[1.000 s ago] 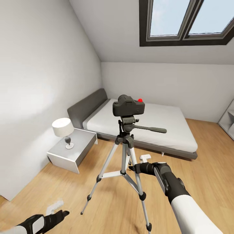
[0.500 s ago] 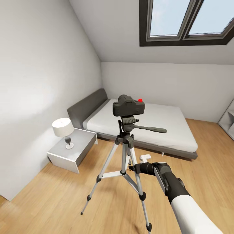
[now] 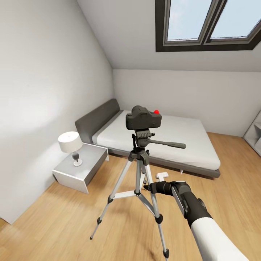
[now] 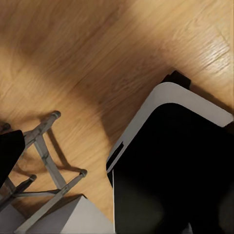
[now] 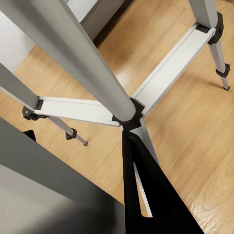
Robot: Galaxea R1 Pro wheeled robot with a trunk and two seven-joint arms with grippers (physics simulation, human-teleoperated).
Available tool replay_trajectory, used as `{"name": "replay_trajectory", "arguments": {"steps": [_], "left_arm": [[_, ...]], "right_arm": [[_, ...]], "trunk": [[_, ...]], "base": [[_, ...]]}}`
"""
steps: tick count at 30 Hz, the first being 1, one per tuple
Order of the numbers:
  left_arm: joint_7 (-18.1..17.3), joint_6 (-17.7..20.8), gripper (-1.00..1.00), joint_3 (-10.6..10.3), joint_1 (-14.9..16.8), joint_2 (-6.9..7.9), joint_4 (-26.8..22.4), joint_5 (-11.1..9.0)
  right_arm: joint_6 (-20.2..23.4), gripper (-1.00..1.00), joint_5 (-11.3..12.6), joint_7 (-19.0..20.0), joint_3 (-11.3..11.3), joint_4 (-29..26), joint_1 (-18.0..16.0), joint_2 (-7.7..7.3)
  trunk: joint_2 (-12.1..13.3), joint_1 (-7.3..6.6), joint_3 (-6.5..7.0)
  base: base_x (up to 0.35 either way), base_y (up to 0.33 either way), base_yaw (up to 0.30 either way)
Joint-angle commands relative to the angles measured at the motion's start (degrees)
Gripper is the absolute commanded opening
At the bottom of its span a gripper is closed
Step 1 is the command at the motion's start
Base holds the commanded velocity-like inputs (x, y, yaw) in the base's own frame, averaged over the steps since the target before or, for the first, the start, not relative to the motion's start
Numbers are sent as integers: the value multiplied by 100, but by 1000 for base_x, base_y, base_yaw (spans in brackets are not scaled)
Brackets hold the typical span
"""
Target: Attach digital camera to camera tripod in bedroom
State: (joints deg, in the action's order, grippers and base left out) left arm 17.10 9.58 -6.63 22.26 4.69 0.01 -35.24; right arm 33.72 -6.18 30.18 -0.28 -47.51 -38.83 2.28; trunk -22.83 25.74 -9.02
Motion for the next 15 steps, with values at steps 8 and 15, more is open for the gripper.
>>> {"name": "replay_trajectory", "arguments": {"steps": [8,15], "left_arm": [[13,-17,100,-49,-70,-121,-1,-21],[13,-20,100,-49,-79,-132,-1,-19]], "right_arm": [[-15,100,-234,48,-7,102,-2,-6],[-14,100,-234,48,-7,102,-2,-7]], "trunk": [[-9,4,-13],[-9,4,-13]], "base": [[0,0,0],[0,0,0]]}}
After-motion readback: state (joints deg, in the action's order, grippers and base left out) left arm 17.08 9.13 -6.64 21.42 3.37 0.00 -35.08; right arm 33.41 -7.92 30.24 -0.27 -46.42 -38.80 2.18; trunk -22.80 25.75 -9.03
